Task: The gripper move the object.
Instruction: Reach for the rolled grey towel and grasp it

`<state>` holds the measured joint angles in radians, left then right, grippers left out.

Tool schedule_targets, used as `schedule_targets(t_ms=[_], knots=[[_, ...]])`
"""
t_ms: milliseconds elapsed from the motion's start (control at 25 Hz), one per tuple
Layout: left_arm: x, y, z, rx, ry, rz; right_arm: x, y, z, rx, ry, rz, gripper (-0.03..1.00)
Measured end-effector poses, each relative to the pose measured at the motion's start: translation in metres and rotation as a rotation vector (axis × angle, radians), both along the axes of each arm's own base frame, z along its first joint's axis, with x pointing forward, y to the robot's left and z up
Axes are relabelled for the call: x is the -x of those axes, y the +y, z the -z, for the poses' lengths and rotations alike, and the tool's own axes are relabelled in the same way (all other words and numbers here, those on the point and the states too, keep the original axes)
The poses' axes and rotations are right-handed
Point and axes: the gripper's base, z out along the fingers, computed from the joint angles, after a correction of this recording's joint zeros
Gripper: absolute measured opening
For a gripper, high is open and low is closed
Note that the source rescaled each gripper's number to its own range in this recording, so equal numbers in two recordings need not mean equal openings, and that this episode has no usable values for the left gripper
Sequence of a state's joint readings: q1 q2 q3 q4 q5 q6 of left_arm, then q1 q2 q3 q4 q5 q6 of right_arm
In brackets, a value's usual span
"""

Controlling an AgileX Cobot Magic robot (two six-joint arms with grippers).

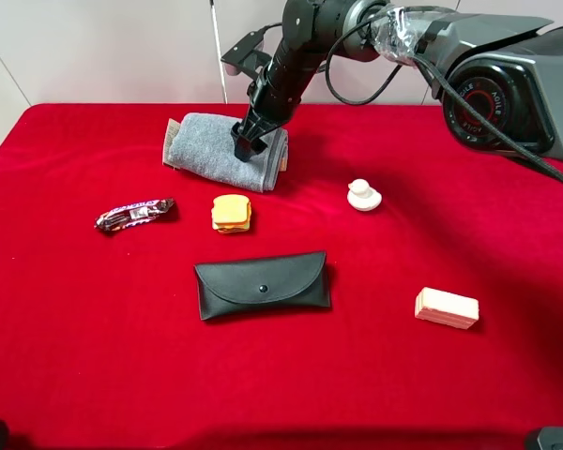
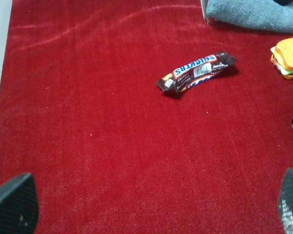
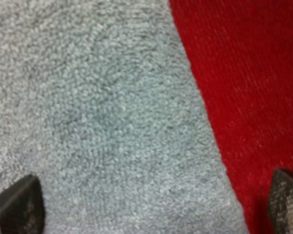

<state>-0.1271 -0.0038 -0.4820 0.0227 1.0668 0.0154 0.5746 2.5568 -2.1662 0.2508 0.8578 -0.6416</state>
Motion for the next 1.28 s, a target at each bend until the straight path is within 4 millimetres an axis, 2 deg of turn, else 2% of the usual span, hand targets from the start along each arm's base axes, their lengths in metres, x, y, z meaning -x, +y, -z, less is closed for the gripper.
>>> schedule_targets(t_ms=[400,840,1000,1240,1280], knots=[[0.0,0.0,0.0,0.0,0.0,0.0,0.0083,-0.0019,0.0025,0.026,0.094,-0.015,1.0],[0.0,0.0,0.0,0.0,0.0,0.0,0.0092,-0.0018,0.0026,0.025,0.105,-0.016,0.98],[0.0,0.0,0.0,0.0,0.0,0.0,0.0094,-0.0017,0.0026,0.024,0.107,-0.015,0.7],[0.0,0.0,0.0,0.0,0.0,0.0,0.0099,-0.0012,0.0025,0.017,0.114,-0.014,0.09],[0.0,0.0,0.0,0.0,0.0,0.0,0.0099,-0.0011,0.0024,0.016,0.115,-0.013,0.02]])
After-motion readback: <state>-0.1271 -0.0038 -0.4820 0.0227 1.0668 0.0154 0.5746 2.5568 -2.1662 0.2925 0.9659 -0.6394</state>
